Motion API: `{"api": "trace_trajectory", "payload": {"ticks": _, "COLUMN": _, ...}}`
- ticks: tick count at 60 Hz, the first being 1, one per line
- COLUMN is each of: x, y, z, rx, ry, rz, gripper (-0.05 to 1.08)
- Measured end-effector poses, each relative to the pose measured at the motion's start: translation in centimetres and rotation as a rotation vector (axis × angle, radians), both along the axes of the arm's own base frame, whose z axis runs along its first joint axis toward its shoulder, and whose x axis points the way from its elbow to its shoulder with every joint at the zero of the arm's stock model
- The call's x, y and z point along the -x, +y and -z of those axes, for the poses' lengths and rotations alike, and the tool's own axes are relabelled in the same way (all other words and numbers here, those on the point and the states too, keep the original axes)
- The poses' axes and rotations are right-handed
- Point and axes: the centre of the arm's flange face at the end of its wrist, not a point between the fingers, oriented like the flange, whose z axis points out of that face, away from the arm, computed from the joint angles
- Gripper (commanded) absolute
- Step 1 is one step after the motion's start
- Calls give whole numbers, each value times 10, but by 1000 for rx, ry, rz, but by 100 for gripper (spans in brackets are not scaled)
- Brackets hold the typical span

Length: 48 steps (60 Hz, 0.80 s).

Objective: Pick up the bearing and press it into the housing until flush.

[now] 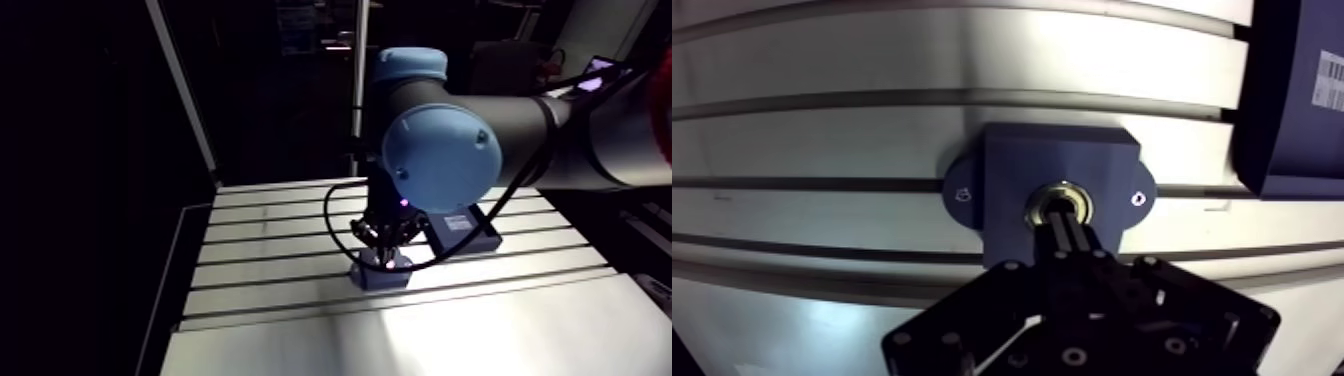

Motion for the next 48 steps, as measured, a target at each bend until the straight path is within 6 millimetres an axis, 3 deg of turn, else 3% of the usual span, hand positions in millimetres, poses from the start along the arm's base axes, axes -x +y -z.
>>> {"api": "trace_trajectory", "payload": {"ticks": 12, "x": 0, "y": 0, "z": -6, "rx": -1, "ry": 0, "rz": -1, "gripper": 94}}
{"api": "trace_trajectory", "payload": {"ticks": 16, "x": -1, "y": 0, "z": -8, "rx": -1, "ry": -2, "rz": -2, "gripper": 89}}
{"api": "trace_trajectory", "payload": {"ticks": 17, "x": -1, "y": 0, "z": -8, "rx": -1, "ry": -3, "rz": -2, "gripper": 73}}
{"api": "trace_trajectory", "payload": {"ticks": 18, "x": -1, "y": 0, "z": -9, "rx": -1, "ry": -4, "rz": -2, "gripper": 73}}
{"api": "trace_trajectory", "payload": {"ticks": 19, "x": -1, "y": 0, "z": -9, "rx": -1, "ry": -5, "rz": -2, "gripper": 48}}
{"api": "trace_trajectory", "payload": {"ticks": 20, "x": -2, "y": 0, "z": -10, "rx": -1, "ry": -7, "rz": -2, "gripper": 48}}
{"api": "trace_trajectory", "payload": {"ticks": 21, "x": -2, "y": -1, "z": -10, "rx": 0, "ry": -9, "rz": -2, "gripper": 21}}
{"api": "trace_trajectory", "payload": {"ticks": 22, "x": -2, "y": -1, "z": -11, "rx": 0, "ry": -12, "rz": -2, "gripper": 3}}
{"api": "trace_trajectory", "payload": {"ticks": 48, "x": -4, "y": -1, "z": -41, "rx": 7, "ry": -42, "rz": -25, "gripper": 1}}
